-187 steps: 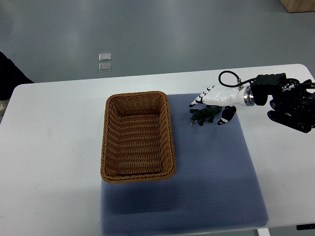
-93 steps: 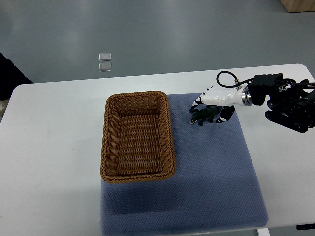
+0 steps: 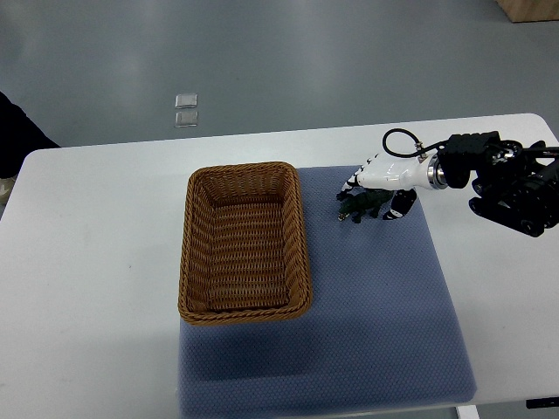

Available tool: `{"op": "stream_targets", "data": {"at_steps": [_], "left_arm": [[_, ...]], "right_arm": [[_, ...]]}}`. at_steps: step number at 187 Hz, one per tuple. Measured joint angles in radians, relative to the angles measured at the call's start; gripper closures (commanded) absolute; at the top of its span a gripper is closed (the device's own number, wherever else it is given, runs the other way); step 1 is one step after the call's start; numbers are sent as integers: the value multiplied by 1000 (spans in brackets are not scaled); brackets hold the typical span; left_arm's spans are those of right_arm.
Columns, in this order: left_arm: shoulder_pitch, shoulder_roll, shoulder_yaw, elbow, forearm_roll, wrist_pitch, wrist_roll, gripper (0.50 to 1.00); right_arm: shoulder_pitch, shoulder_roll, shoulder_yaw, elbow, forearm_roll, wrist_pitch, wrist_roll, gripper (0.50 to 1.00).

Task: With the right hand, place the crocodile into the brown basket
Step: 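Lower the right hand and close its fingers around the crocodile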

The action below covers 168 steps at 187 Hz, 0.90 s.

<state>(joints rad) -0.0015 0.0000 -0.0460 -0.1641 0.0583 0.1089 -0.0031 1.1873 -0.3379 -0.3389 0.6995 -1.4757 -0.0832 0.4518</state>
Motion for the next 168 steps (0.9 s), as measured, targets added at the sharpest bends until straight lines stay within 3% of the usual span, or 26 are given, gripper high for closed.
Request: {"op": "stream_targets", "data": {"at_steps": [74, 121, 168], "left_arm": [[0, 0, 0, 0, 0, 0, 0, 500], [0, 0, 0, 0, 0, 0, 0, 500], [0, 0, 0, 0, 0, 0, 0, 500]], "right_arm": [[0, 0, -3, 0, -21, 0, 8, 671], [-1, 6, -4, 0, -32, 3, 4, 769], [-4, 7, -5, -2, -44, 3, 0, 810]]}}
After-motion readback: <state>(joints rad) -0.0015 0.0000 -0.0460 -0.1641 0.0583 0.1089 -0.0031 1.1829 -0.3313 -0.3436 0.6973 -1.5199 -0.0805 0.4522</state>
